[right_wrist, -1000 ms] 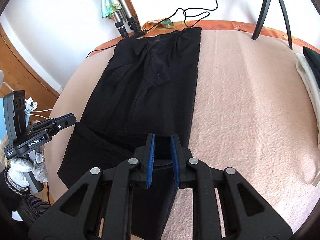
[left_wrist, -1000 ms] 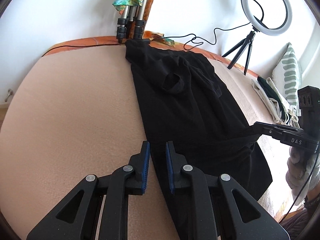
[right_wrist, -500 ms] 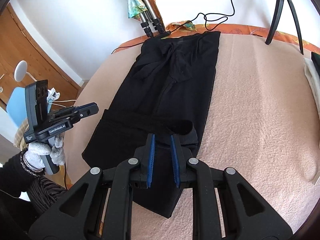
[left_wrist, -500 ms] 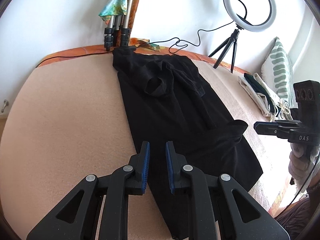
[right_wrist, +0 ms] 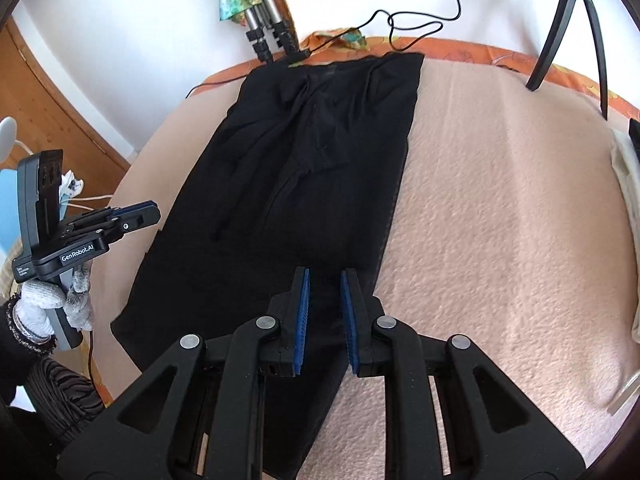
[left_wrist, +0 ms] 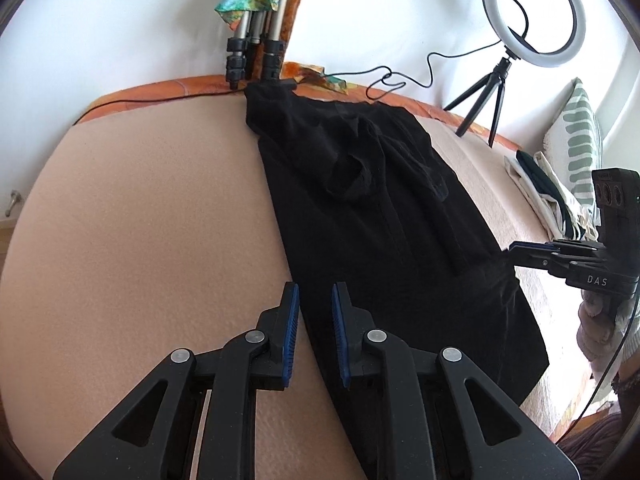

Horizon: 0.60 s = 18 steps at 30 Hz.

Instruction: Fold small clothes

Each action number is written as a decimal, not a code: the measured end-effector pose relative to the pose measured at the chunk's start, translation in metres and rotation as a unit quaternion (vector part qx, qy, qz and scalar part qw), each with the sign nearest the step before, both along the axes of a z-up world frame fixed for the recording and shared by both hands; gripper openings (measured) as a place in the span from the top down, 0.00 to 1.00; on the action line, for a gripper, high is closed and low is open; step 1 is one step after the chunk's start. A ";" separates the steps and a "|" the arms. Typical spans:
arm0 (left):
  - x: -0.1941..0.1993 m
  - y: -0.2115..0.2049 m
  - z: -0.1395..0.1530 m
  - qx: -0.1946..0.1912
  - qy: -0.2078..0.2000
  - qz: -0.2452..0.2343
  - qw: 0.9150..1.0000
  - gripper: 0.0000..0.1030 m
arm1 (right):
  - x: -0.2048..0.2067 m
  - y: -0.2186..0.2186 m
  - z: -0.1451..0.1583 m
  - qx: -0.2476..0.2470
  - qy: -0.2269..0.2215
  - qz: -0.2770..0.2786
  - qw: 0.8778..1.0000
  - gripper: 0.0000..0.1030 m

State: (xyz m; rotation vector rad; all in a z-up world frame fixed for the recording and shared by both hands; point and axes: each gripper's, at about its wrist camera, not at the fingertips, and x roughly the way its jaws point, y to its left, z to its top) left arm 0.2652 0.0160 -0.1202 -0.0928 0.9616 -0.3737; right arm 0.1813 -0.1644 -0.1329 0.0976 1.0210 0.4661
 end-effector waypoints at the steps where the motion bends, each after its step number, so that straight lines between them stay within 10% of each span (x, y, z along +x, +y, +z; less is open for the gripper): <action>1: 0.007 0.002 0.005 -0.001 -0.004 0.000 1.000 0.76 | 0.005 -0.005 0.005 0.003 -0.005 -0.007 1.000 0.78; 4: 0.030 0.008 0.014 -0.007 -0.012 -0.001 1.000 0.58 | 0.025 -0.018 0.020 0.010 -0.018 -0.019 1.000 0.67; 18: 0.157 0.022 0.001 -0.035 0.001 0.020 0.999 0.57 | 0.154 -0.027 0.021 0.022 -0.010 -0.019 1.000 0.58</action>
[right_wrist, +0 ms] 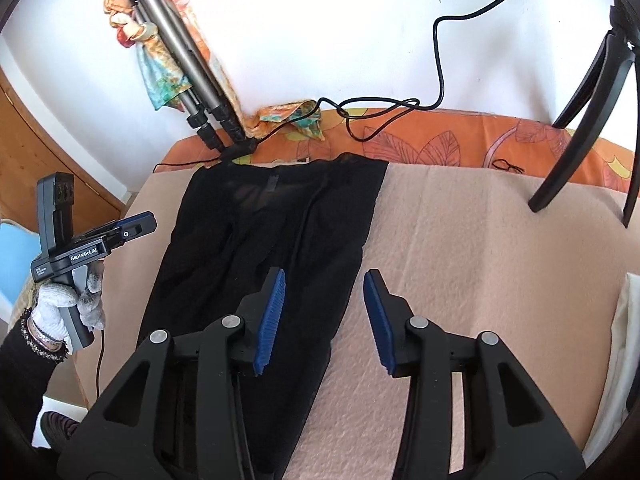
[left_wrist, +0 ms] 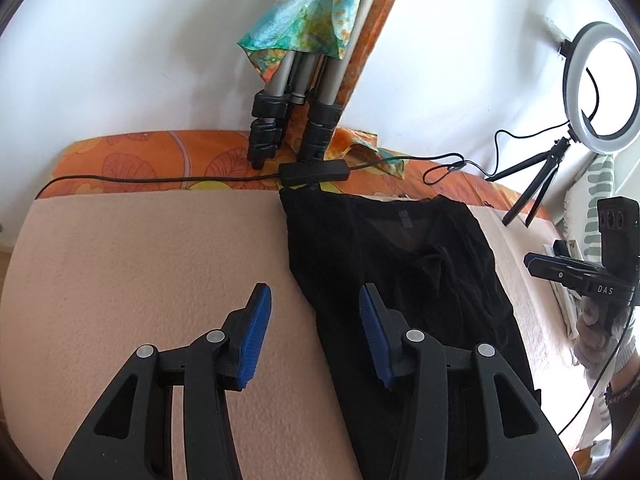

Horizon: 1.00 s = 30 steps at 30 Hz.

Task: Fold small clothes
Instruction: 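Grasp the collar end of the black shirt with both tools and lift it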

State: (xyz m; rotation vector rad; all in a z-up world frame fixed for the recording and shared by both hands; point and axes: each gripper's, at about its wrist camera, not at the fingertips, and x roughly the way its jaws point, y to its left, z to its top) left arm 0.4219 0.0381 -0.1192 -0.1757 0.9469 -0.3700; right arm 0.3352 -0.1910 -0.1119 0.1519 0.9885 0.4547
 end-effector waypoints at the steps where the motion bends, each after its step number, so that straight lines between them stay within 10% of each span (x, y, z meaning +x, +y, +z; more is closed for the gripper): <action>1: 0.006 0.000 -0.002 0.000 0.000 -0.002 1.000 0.57 | 0.008 0.000 -0.003 -0.002 0.000 -0.003 1.000 0.58; 17: 0.068 -0.020 -0.027 0.019 -0.011 -0.024 0.999 0.57 | 0.098 0.019 -0.039 -0.005 0.001 0.001 1.000 0.58; 22: 0.075 -0.033 -0.029 0.034 -0.016 -0.033 0.999 0.87 | 0.101 0.029 -0.040 -0.020 -0.005 0.012 1.000 0.59; 25: 0.075 -0.034 -0.028 0.031 -0.024 -0.031 0.999 0.96 | 0.104 0.032 -0.040 -0.022 -0.001 0.014 1.000 0.87; 30: 0.069 -0.030 -0.015 0.018 -0.045 -0.022 0.999 0.98 | 0.097 0.040 -0.028 -0.018 -0.016 0.026 0.999 0.94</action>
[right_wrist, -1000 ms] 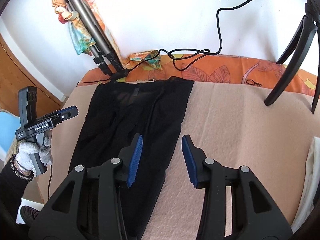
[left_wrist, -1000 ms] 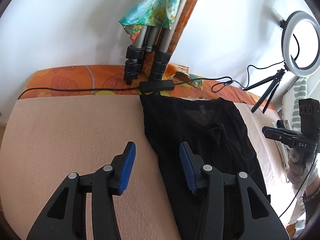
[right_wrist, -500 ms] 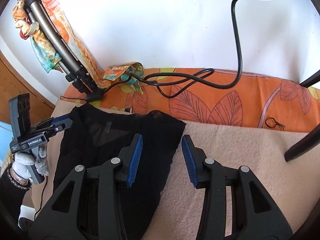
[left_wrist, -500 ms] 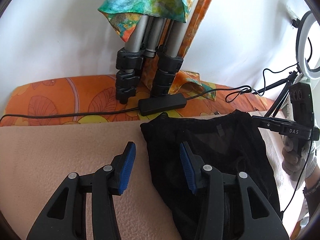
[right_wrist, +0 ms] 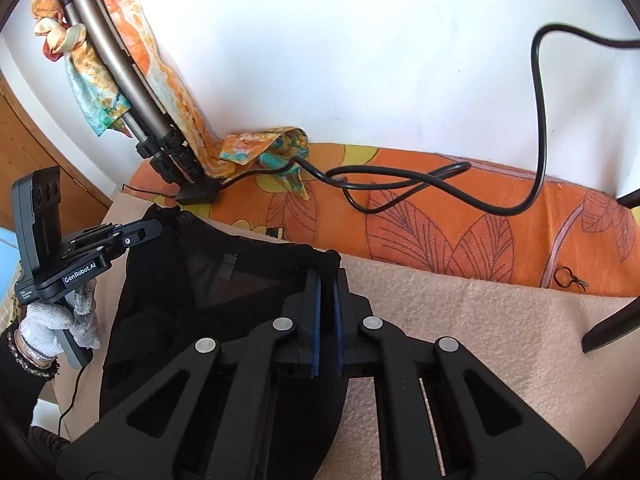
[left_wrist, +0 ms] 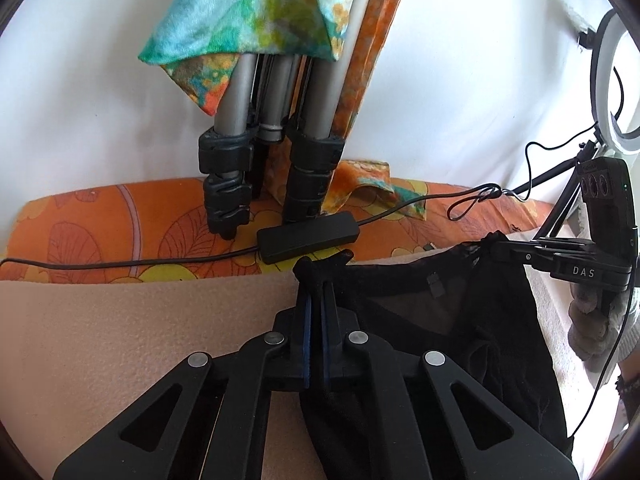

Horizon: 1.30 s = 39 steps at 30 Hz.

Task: Fold small clothes
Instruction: 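Grasp the collar end of the black shirt with both tools and lift it, then fold the collar end over the shirt bundle with both tools and open them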

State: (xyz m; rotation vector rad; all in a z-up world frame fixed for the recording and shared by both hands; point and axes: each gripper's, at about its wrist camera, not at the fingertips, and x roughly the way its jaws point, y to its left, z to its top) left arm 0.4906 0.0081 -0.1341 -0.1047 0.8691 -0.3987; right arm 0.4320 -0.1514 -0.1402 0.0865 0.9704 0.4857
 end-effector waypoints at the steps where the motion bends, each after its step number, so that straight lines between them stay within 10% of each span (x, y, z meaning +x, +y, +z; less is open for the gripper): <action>1: -0.003 0.002 0.004 -0.002 -0.004 -0.001 1.000 0.98 | -0.003 0.001 0.005 0.001 -0.004 0.003 1.000 0.94; 22: -0.156 -0.015 0.090 -0.020 -0.061 -0.072 0.995 0.98 | -0.161 0.021 0.102 0.001 -0.052 0.063 0.997 0.95; 39: -0.326 -0.017 0.047 0.030 -0.063 -0.139 0.988 0.98 | -0.342 0.021 0.045 -0.043 -0.062 0.089 0.993 0.95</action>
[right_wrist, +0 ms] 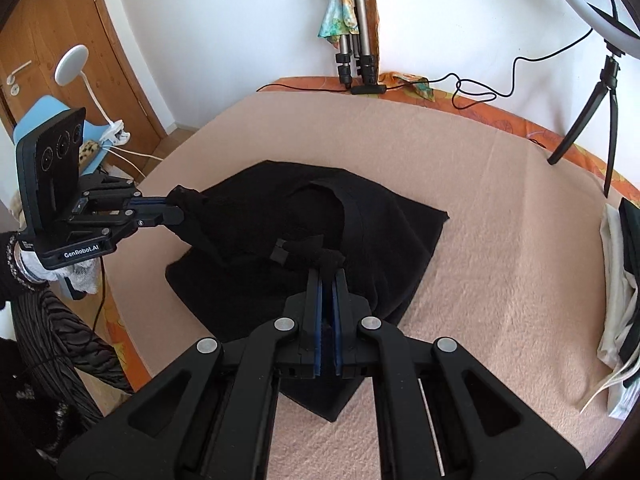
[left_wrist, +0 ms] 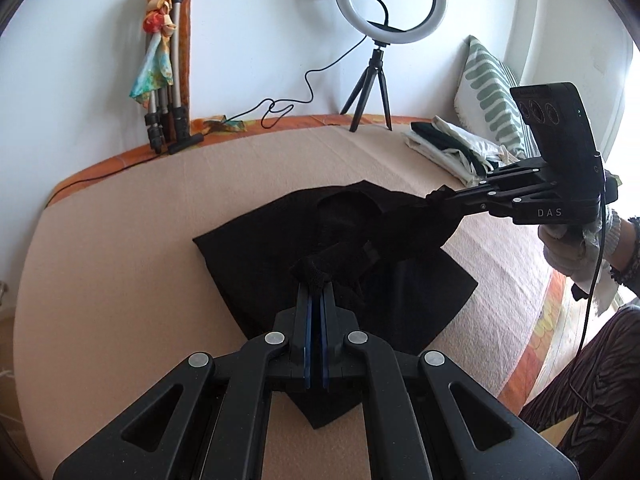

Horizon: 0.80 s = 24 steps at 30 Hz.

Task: Fold small clothes
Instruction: 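Fold the collar end over the shirt bundle with both tools and open them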

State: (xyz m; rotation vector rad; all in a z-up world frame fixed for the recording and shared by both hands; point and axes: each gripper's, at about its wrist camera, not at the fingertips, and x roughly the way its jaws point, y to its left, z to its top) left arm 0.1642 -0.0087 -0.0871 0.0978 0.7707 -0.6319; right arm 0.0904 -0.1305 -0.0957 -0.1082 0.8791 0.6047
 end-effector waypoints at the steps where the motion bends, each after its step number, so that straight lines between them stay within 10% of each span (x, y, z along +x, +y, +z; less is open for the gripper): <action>1: -0.003 0.002 -0.001 0.004 -0.005 0.001 1.000 0.98 | -0.004 -0.003 -0.003 -0.002 -0.002 0.000 1.000 0.95; 11: -0.035 0.021 -0.017 0.044 -0.007 -0.024 0.999 0.97 | -0.038 -0.029 -0.015 -0.020 -0.022 -0.007 1.000 0.94; 17: -0.063 0.030 -0.020 0.101 -0.009 -0.060 0.993 0.95 | -0.070 -0.038 -0.017 -0.044 -0.012 0.021 0.999 0.76; 24: -0.047 0.038 -0.001 0.035 0.002 -0.012 0.999 0.75 | -0.055 -0.071 -0.021 0.049 0.054 -0.086 0.994 0.56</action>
